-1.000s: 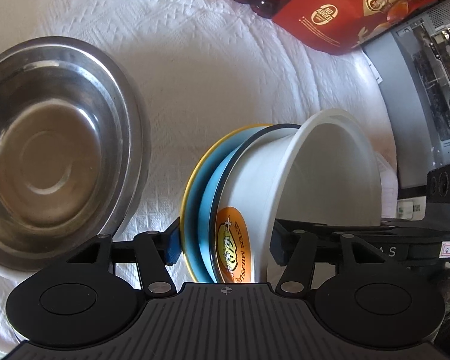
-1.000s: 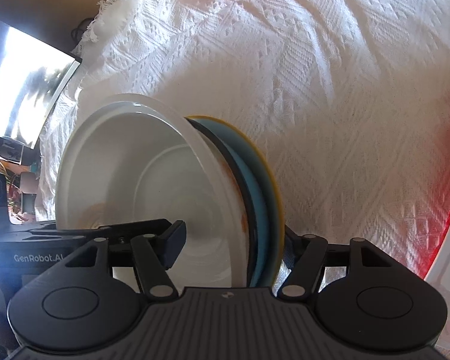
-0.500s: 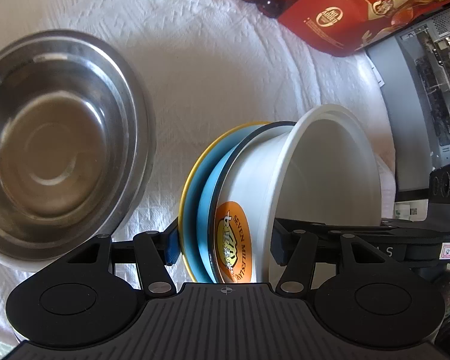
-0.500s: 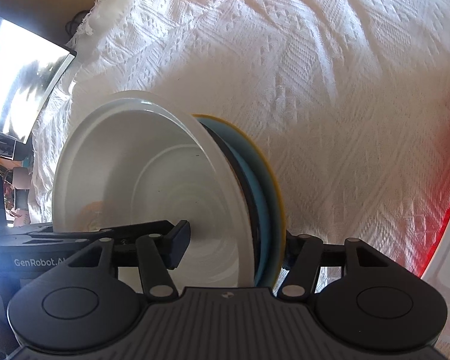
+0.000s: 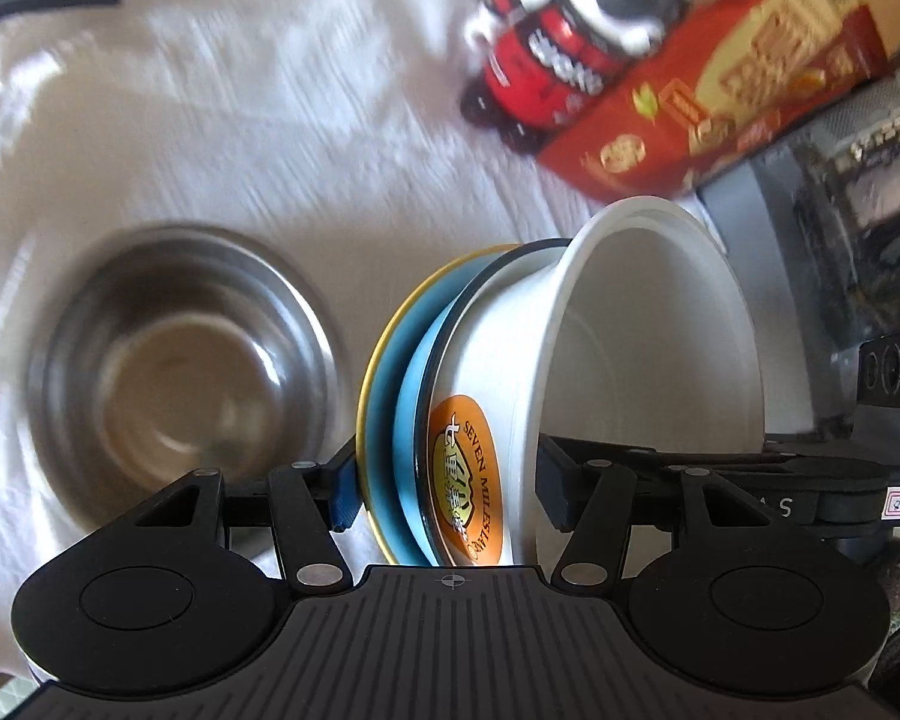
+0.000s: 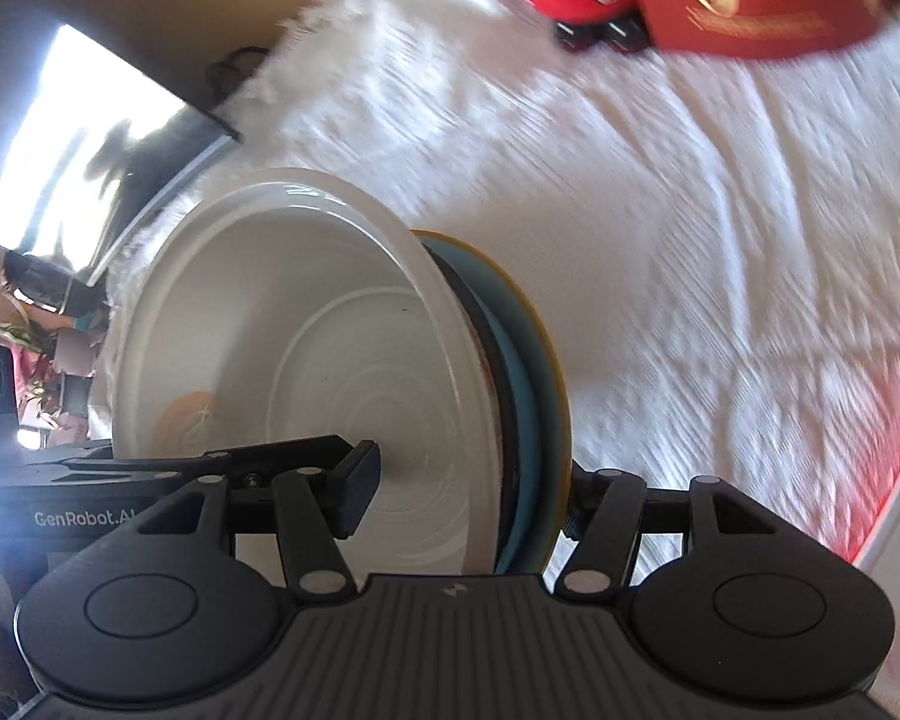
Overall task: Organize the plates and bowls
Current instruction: 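Lower the bowl stack into the steel bowl on the floral plate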
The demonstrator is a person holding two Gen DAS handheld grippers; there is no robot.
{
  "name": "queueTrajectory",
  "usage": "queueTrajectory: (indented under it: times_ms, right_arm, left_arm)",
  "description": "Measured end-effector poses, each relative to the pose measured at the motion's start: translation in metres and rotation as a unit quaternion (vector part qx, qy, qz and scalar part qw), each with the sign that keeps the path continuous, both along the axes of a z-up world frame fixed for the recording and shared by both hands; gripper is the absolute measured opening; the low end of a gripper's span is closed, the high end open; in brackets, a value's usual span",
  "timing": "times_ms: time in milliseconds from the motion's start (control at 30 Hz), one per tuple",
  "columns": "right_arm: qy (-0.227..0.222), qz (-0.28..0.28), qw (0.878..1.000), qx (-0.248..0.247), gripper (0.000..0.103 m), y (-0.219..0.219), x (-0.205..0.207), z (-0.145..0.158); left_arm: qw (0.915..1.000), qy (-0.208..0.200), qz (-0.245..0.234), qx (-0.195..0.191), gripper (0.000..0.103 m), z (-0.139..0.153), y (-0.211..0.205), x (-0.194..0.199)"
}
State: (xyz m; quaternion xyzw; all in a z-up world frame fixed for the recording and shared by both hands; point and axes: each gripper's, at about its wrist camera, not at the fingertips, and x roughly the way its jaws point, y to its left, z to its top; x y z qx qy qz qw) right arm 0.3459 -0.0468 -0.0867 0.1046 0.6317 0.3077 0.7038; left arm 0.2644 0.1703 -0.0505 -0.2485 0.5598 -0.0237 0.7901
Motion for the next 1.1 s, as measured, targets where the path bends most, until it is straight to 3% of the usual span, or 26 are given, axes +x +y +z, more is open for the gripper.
queueTrajectory:
  times_ms: [233,500,700,800,967,1100]
  right_arm:
    - [-0.033,0.059,0.997,0.022,0.060,0.071,0.005,0.025]
    - [0.015,0.111,0.994,0.013,0.059,0.153,0.003,-0.015]
    - [0.053,0.112,0.992,-0.022,0.059,0.173,0.002,-0.050]
    - [0.048,0.108,0.993,-0.023,0.060,0.176,0.003,-0.051]
    - [0.036,0.107,0.993,-0.038,0.060,0.178,0.004,-0.049]
    - [0.007,0.111,0.992,-0.060,0.059,0.175,0.005,-0.040]
  left_arm:
    - [0.9981,-0.015,0.052,0.029,0.060,0.022,0.057,-0.027]
    - [0.9929,0.038,0.113,0.006,0.060,-0.027,0.111,-0.046]
    - [0.9924,0.048,0.113,-0.008,0.059,-0.051,0.125,-0.043]
    - [0.9928,0.047,0.109,-0.007,0.058,-0.051,0.128,-0.042]
    - [0.9918,0.055,0.113,-0.025,0.042,-0.056,0.141,-0.045]
    - [0.9916,0.052,0.114,-0.032,0.037,-0.056,0.145,-0.048]
